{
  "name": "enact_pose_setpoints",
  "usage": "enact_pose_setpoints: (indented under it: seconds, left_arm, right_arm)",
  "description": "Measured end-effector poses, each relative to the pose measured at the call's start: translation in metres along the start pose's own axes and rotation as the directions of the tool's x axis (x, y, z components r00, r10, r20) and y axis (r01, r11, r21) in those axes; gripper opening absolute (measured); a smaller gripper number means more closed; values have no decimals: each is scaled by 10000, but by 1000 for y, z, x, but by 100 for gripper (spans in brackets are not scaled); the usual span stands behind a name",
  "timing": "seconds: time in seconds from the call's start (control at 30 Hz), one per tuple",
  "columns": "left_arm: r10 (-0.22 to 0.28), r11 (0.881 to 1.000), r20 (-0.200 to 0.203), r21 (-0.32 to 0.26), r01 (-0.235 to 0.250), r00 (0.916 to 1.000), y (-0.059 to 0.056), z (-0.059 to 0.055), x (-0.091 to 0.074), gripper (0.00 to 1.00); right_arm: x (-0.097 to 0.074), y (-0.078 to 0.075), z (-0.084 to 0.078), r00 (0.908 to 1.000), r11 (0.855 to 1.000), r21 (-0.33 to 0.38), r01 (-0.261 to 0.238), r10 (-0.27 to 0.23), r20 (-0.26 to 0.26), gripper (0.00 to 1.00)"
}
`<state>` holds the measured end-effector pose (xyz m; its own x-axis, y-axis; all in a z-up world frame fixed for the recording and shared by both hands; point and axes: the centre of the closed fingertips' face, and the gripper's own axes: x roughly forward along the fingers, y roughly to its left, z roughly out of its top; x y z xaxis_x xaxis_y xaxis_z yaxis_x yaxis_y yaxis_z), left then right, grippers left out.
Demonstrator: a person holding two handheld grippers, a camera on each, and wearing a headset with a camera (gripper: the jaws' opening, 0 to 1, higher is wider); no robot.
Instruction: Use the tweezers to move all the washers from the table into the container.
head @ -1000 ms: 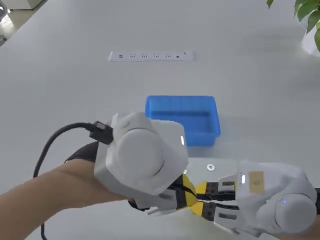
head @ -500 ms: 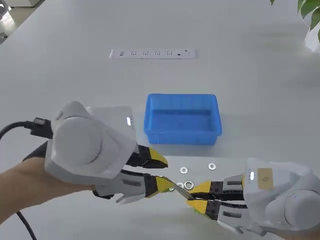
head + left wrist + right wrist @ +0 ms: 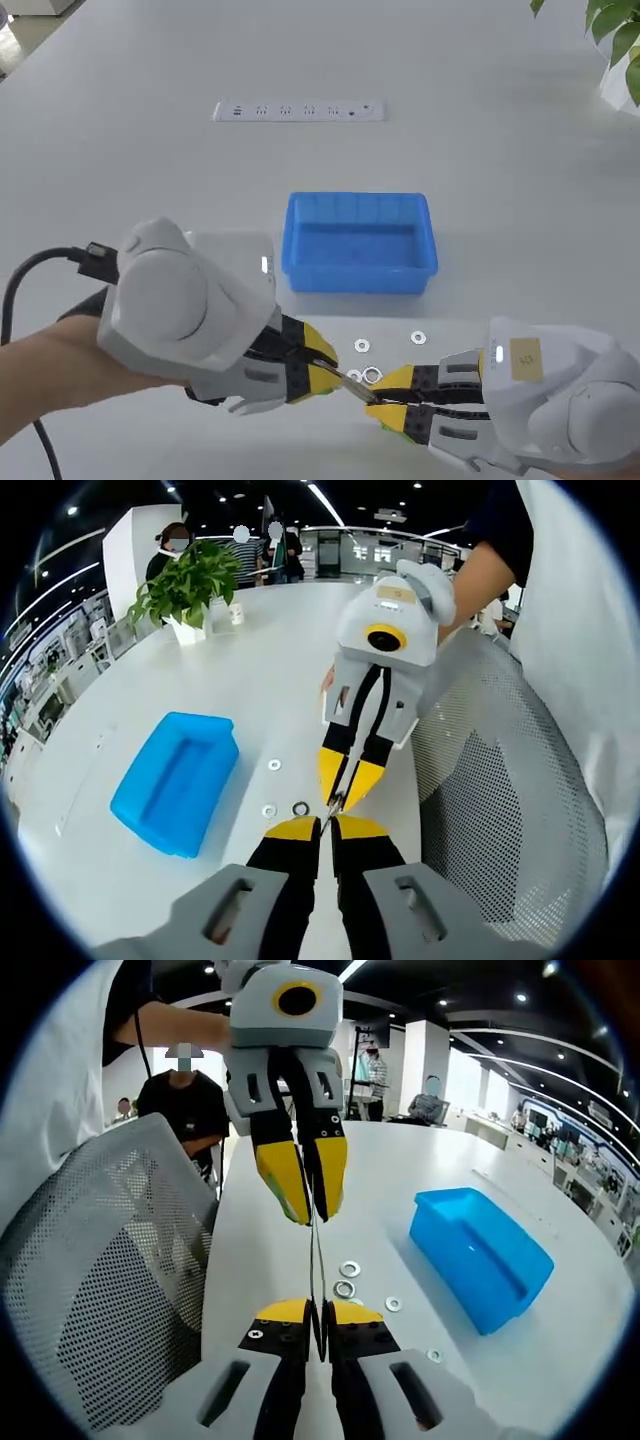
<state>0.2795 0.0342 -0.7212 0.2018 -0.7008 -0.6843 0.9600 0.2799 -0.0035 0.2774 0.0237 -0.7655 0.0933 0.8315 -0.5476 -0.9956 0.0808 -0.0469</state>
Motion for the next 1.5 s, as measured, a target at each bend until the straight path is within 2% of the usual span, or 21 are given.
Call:
enact_pose_setpoints:
  seconds: [0.33,0.43,0.57,0.63,0.67,0.83,1.0,1.1,1.23,1.5]
  left_arm:
    - [-159,9983,158,569,150,9997,-14,10,2,7]
    - [-195,9966,139,798,183,9997,-15,12,4,7]
    - [-220,9980,420,594,195,9989,-13,18,7,7]
    - [-269,9976,714,660,222,9971,-15,26,10,7]
    - [-314,9972,706,704,265,9970,-16,28,12,7]
    - [-631,9957,1168,743,547,9911,-21,38,19,6]
    - [-1062,9933,1895,659,953,9761,-27,46,28,6]
    - [-1104,9935,2232,525,1011,9685,-27,48,30,7]
    - [-1169,9929,2217,469,1092,9681,-27,41,35,7]
    - [-1073,9933,2482,695,928,9627,-25,43,33,7]
  right_arm:
    - [4,10,-2,9989,9981,-452,-412,401,-250,7]
    - [4,10,-2,9987,9980,-439,-459,448,-251,7]
    - [2,8,-3,9986,9982,-352,-482,474,-222,7]
    - [0,8,-3,9986,9979,-416,-492,483,-230,7]
    - [-1,8,-4,9982,9976,-433,-539,528,-269,7]
    - [-7,8,-7,9970,9960,-566,-698,678,-365,7]
    - [-10,9,-10,9951,9934,-692,-912,882,-454,7]
    - [-10,9,-11,9943,9926,-715,-977,943,-498,7]
    - [-10,10,-11,9927,9903,-815,-1124,1083,-522,7]
    - [-9,9,-11,9905,9873,-914,-1298,1249,-578,7]
